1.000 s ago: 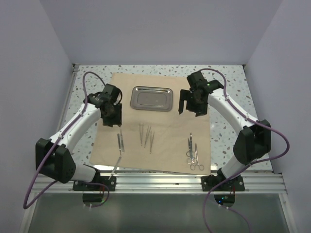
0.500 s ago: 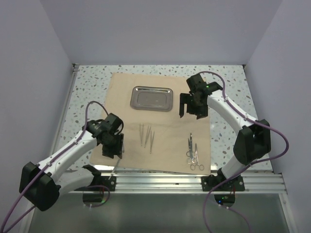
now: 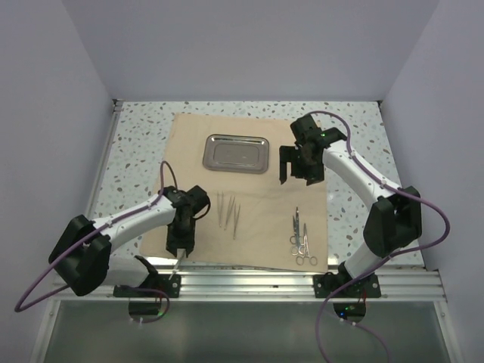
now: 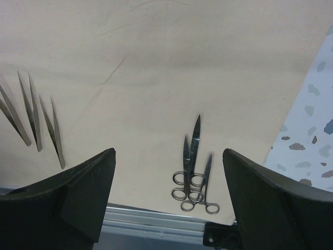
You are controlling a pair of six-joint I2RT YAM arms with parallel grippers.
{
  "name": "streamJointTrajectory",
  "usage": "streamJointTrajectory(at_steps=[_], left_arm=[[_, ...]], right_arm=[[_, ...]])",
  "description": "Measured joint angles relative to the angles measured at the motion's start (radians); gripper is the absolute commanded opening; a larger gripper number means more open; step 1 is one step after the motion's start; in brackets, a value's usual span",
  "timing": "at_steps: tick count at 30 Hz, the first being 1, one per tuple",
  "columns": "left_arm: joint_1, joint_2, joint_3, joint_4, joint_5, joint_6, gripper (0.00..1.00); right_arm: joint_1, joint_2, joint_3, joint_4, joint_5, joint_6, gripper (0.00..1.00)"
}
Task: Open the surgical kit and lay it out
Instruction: Pick up the medical item from the surgical kit.
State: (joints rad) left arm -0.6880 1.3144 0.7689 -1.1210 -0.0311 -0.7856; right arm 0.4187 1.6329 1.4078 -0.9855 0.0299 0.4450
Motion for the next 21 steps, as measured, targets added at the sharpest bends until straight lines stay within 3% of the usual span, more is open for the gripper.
streamJointTrajectory(at_steps=[11, 21], left_arm=[[0.0, 0.066, -0.087, 0.061, -0.063, -0.071, 0.45], [0.0, 0.126, -0.082, 0.091, -0.037, -0.06, 0.36]], right_arm=[[0.0, -0.019, -0.026, 0.004, -0.048, -0.005, 0.88], [0.0, -0.019, -0.022, 0.004, -0.076, -0.003, 0.88]])
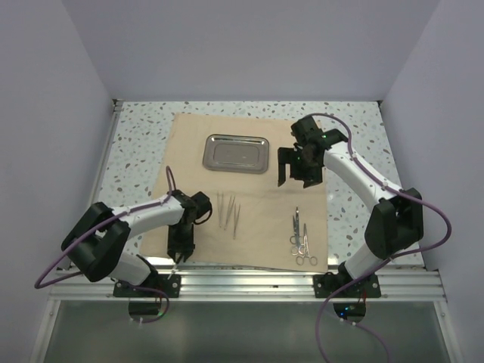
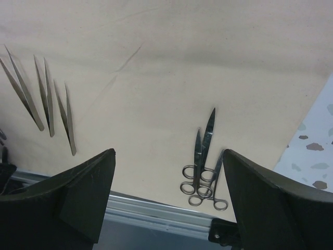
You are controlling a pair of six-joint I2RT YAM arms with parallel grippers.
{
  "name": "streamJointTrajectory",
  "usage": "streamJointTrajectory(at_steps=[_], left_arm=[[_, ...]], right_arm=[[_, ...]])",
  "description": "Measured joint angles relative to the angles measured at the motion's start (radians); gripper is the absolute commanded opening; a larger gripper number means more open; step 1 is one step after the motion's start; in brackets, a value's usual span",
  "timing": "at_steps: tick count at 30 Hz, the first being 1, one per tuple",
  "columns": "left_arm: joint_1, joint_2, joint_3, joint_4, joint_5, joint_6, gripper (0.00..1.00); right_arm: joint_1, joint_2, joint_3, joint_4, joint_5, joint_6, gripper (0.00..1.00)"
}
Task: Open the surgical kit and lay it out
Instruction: Pick up the medical item from the surgical kit, then place the medical item in the surgical kit.
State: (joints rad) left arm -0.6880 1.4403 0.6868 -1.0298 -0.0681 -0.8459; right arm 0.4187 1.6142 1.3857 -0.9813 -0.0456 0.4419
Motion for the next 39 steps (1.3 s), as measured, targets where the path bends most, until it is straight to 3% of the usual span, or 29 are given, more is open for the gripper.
streamJointTrajectory(at_steps=[4, 8, 11, 19, 30, 39], left_arm=[[0.0, 0.038, 0.017, 0.008, 0.021, 0.018, 0.22], [0.0, 0.073, 0.035, 0.006, 0.041, 0.038, 0.15], [0.003, 0.074, 0.035, 0.011, 0.046, 0.045, 0.0], [0.007, 0.034, 0.056, -0.016, 0.048, 0.058, 0.0], [0.029, -0.018, 0.514, -0.188, -0.056, 0.105, 0.0], [0.134, 0.128, 0.541, -0.146, -0.174, 0.15, 0.0]], right_arm=[[0.0, 0.0, 0.006, 0.001, 0.0, 0.0, 0.88], [0.0, 0.0, 0.006, 0.0, 0.001, 0.0, 0.88], [0.0, 0.0, 0.006, -0.002, 0.001, 0.0, 0.88], [0.0, 0.0, 0.013, -0.006, 0.002, 0.0, 0.88], [0.0, 0.0, 0.05, -0.007, 0.002, 0.002, 0.87], [0.0, 0.0, 0.082, -0.007, 0.021, 0.003, 0.87]])
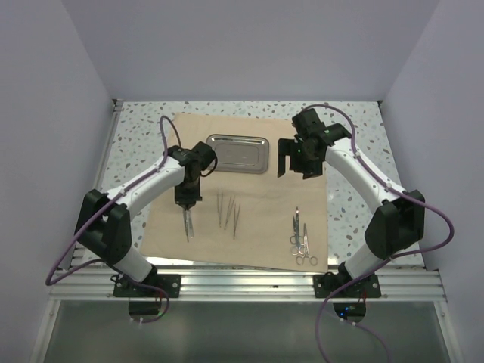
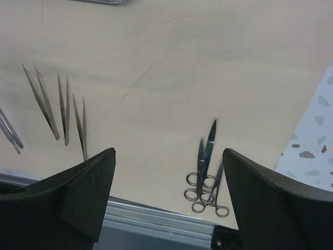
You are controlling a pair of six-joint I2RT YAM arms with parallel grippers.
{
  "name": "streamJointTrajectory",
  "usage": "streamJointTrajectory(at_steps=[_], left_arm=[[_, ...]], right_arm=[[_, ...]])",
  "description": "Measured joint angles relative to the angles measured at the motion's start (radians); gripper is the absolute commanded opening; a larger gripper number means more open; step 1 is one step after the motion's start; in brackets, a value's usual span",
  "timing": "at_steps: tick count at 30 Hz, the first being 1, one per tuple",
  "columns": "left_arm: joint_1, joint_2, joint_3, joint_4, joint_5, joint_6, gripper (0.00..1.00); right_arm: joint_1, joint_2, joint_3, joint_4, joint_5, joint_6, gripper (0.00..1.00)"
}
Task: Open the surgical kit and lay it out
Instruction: Place the medical item in the surgical kit, then reset both arms
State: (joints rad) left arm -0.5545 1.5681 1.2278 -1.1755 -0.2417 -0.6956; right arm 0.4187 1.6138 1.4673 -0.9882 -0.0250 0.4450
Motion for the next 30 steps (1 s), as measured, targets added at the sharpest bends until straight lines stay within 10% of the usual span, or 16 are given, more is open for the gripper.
streamJointTrajectory(at_steps=[17, 30], left_arm=[[0.05, 0.108, -0.103, 0.191, -0.051, 0.073, 0.4], [0.126, -0.105, 0.264, 0.246, -0.069, 0.242, 0.64]], right_arm=[[0.0, -0.002, 0.009, 0.0, 0.04, 0.009, 0.98], [0.0, -0.406, -0.097, 0.189, 0.14, 0.045, 0.98]])
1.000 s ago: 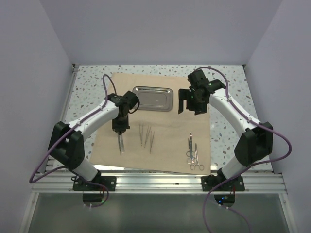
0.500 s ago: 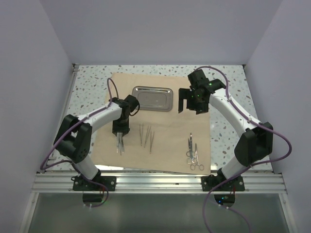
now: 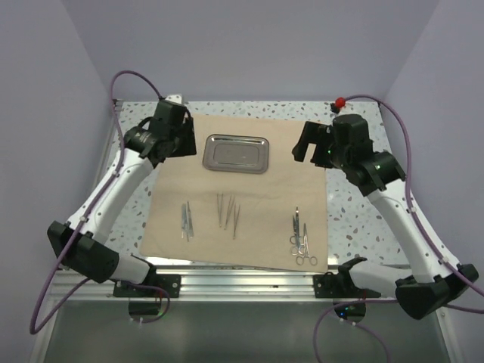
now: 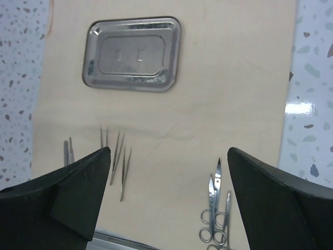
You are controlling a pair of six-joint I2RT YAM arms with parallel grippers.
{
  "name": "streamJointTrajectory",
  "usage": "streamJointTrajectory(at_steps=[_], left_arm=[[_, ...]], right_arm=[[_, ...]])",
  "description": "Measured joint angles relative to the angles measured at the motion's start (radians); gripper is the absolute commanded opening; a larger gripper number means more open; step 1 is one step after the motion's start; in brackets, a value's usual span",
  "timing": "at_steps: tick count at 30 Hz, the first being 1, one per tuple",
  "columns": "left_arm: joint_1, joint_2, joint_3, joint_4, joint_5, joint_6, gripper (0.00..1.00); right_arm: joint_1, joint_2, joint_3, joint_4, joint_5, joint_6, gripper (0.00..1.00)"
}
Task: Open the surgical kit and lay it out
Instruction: Reset both arms
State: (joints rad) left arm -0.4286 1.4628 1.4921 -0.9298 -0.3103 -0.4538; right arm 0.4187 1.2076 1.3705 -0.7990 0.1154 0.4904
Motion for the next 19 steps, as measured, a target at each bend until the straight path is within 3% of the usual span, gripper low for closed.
streamJointTrajectory(at_steps=[5, 16, 19], left_arm=[[0.08, -0.088, 0.009, 0.094, 0.087, 0.042, 0.74], [0.144, -0.078, -0.018, 0.121, 0.166, 0.08, 0.77], [0.146, -0.078, -0.018, 0.122, 0.167, 0.081, 0.84]], right_arm=[[0.0, -0.091, -0.04, 0.054, 0.007, 0.034, 0.98], [0.0, -0.175, -0.179, 0.115, -0.002, 0.079, 0.98], [0.0, -0.174, -0.178, 0.133, -0.006, 0.078, 0.98]])
